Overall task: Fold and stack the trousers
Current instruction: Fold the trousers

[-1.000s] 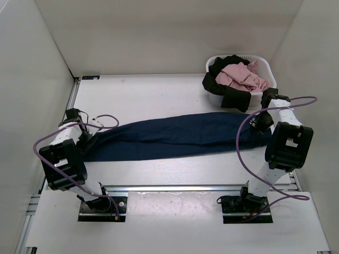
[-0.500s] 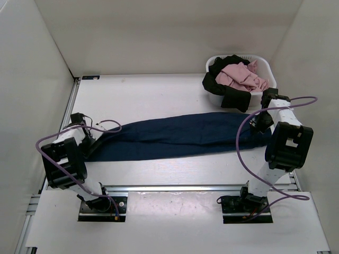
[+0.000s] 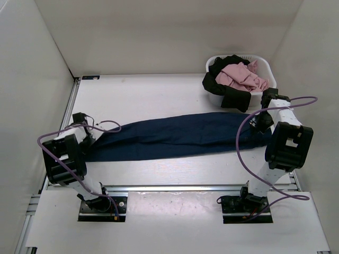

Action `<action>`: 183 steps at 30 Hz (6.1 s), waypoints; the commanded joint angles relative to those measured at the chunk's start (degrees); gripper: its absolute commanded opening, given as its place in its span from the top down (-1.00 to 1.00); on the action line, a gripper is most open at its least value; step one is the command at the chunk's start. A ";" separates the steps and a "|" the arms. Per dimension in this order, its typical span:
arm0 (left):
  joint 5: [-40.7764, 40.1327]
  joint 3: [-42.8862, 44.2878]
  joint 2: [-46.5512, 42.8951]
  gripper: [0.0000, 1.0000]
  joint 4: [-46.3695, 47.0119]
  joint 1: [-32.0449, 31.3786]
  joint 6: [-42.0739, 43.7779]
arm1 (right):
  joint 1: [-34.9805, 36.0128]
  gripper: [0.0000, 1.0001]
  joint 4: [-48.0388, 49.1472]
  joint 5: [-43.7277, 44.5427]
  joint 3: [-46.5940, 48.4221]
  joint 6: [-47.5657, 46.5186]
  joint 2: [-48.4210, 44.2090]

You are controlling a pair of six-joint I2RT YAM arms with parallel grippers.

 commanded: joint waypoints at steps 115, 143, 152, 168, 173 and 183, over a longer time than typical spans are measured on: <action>5.56 12.87 12.27 -0.32 -11.35 4.59 -25.70 | 45.17 1.00 8.97 7.20 4.15 -13.35 -1.99; 2.05 18.66 13.15 -0.36 -13.02 4.59 -25.18 | 73.62 1.00 15.13 15.88 -7.77 1.93 4.21; 4.07 20.87 5.43 -0.43 -18.81 4.59 -25.18 | 73.62 0.95 11.72 19.75 -7.19 0.01 -0.12; 20.76 7.79 -7.95 -0.54 -26.99 21.72 -19.47 | 72.48 0.41 17.23 8.87 -4.52 -7.47 -1.26; 24.80 7.25 -3.03 -0.49 -25.85 26.99 -18.33 | 74.93 0.10 17.86 6.93 -3.92 -12.99 -0.65; 28.68 5.93 -1.27 -0.24 -26.73 28.14 -15.60 | 83.81 0.00 12.58 4.38 11.63 -27.41 13.06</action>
